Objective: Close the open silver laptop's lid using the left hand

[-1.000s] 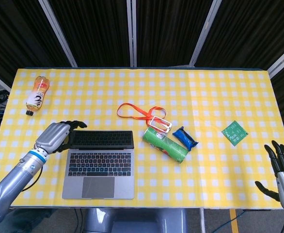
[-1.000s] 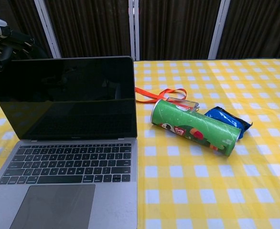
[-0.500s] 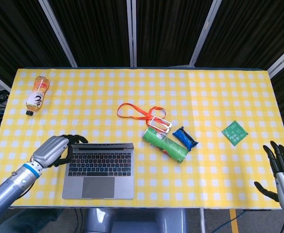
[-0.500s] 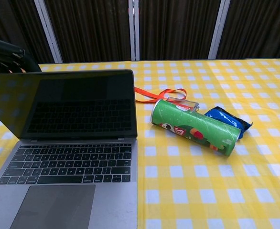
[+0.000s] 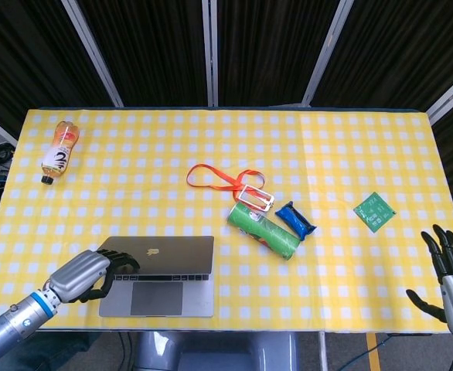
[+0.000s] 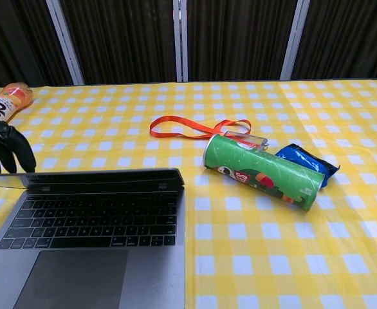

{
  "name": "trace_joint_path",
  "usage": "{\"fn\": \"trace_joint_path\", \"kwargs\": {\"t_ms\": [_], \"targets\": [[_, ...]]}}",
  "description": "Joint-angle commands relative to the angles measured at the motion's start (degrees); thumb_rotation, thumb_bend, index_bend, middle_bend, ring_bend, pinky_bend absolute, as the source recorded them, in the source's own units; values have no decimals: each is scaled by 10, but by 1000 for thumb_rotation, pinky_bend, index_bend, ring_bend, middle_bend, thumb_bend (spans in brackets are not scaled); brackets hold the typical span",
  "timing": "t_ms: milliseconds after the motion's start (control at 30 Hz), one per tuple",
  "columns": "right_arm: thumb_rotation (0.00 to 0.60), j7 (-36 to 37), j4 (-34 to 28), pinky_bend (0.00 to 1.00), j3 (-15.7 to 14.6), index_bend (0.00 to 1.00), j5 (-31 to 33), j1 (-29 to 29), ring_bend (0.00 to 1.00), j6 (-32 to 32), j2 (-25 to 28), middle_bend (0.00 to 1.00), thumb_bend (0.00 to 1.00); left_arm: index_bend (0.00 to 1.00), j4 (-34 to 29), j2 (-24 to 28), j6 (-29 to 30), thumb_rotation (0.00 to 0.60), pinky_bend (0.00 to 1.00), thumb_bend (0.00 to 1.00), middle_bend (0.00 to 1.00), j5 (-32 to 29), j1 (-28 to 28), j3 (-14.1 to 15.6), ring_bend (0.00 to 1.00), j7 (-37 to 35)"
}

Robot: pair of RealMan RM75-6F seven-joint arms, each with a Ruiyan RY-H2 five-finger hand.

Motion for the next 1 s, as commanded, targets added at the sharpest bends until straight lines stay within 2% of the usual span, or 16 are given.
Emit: {"fn": "trace_joint_path", "kwargs": {"t_ms": [33,467,733,1000], "targets": [[600,0,0,0,0,19,-1,0,0,0,0,0,0,284,9,-9,-6,600,287,1000,252,5,-2,10,262,11],[600,-1,0,0,-1,19,-1,0,0,-1,0,0,0,303,71,-127,-63,600,287,1000,252,-52,-20,20,262,112],[600,4,0,0,0,19,0,-1,0,1,2,0,0,304,83,-170,-83,600,287,1000,252,-90,-24,26,262,157],[600,5,-1,0,-1,19,-3,-2,0,4,3,0,0,305,86,-188,-93,600,287,1000,252,-122,-31,32,262,183]]}}
